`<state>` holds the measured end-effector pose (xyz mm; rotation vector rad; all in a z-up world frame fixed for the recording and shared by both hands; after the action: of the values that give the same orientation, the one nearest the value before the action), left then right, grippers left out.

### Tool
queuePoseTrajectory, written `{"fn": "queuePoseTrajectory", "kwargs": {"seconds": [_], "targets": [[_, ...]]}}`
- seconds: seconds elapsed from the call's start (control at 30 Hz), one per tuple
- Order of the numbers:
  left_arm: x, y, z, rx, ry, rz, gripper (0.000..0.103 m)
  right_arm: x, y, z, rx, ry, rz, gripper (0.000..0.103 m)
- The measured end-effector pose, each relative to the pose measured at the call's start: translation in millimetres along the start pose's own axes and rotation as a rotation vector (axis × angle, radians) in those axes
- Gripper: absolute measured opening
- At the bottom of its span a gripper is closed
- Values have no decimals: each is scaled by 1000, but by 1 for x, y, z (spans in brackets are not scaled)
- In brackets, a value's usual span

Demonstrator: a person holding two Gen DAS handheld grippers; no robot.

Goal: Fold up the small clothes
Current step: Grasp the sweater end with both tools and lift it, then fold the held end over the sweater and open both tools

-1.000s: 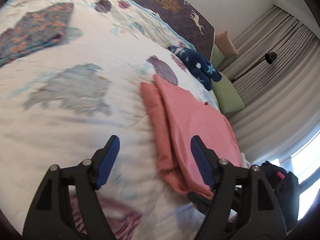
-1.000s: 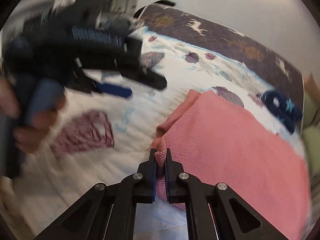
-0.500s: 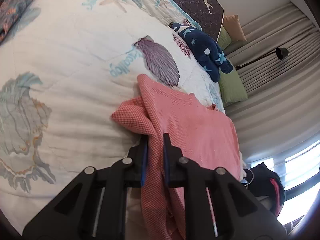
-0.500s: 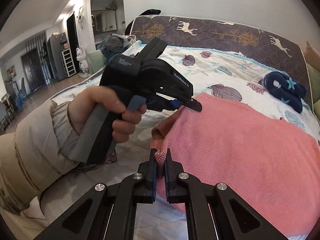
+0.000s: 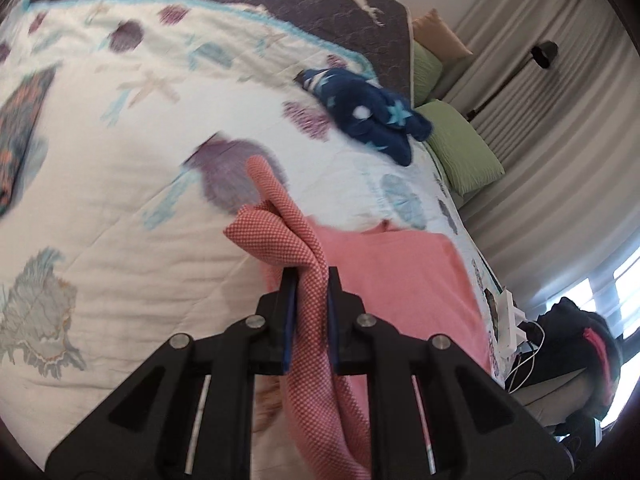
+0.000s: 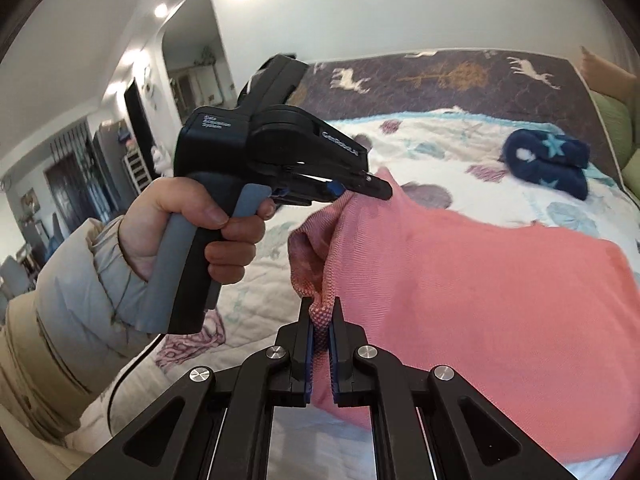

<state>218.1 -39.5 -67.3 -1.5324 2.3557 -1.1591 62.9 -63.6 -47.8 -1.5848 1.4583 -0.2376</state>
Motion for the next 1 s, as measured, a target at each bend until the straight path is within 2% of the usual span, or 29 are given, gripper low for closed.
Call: {"fn": "queuePoseTrajectory", "kwargs": {"seconds": [0.27,0.47,0.73,0.87,0.93,1.0], "targets": [[88,-33,30,-16,-27,172,14,63,-22,-56,134,40,100,5],[165,-40,78,-79,-28,315,14,123,-24,-94,207,98,204,5],[234,-16,154,-199,-17,437,14,197,3,-129,214,190,357,5],[249,-1,176,-243,-59,500,15,224,18,-136,192,197,441,5],[250,2,182,-255,-71,515,19,227,28,-138,178,196,461,5],[254,-1,182,-242,-68,519,28,232,34,-138,158,194,470,5]]}}
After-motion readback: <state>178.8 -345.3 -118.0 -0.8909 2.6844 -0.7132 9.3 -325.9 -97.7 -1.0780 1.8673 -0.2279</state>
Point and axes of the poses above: each gripper's, at about its wrist camera, not at the fingertips, and z roughly the way its jaws point, x to its right, y to its underside, the point moved 10 cm from there along z, roughly the way its jaws point, and after that the axes turned 13 degrees about z, right-handed, at the moved point
